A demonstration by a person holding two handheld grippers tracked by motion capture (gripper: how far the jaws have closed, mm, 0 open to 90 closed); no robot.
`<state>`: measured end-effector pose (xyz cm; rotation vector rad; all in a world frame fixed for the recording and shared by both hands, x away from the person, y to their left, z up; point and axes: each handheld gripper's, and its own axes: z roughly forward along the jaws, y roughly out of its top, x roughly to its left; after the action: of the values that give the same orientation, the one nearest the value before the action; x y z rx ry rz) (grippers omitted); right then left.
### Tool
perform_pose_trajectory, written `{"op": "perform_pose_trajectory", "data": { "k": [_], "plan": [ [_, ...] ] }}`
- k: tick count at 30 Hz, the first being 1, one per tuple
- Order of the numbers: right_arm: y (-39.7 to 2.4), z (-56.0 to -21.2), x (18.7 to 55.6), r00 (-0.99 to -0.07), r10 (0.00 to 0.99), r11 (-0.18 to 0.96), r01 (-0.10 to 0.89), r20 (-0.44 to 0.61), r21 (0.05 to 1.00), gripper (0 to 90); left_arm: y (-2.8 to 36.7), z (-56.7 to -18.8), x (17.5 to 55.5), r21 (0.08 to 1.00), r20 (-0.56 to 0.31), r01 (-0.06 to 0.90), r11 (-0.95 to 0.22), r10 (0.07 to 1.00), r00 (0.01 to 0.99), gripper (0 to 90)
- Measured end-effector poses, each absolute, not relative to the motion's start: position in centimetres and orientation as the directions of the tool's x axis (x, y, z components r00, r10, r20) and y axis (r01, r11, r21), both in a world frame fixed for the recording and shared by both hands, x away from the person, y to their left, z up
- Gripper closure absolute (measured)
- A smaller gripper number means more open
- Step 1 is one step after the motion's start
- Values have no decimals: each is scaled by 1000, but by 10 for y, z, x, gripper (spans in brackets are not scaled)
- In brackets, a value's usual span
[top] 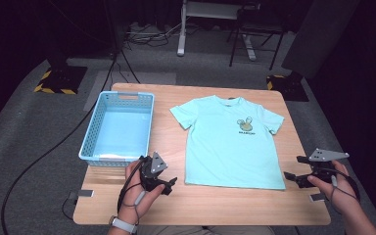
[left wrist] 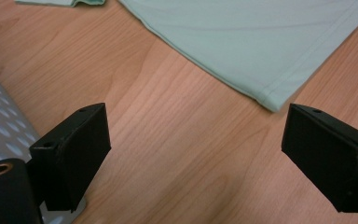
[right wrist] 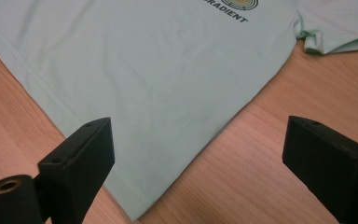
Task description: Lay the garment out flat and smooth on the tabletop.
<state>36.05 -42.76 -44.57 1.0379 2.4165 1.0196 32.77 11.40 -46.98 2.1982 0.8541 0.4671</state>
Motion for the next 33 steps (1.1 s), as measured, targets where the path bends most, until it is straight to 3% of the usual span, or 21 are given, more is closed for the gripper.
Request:
{"op": "perform_pose_trajectory", "data": {
  "k": [33],
  "plan": [
    [-461,-503,341,-636,770,444,586,46,678,60,174,-504,311,719,23,525,-455,771,637,65]
  ]
}}
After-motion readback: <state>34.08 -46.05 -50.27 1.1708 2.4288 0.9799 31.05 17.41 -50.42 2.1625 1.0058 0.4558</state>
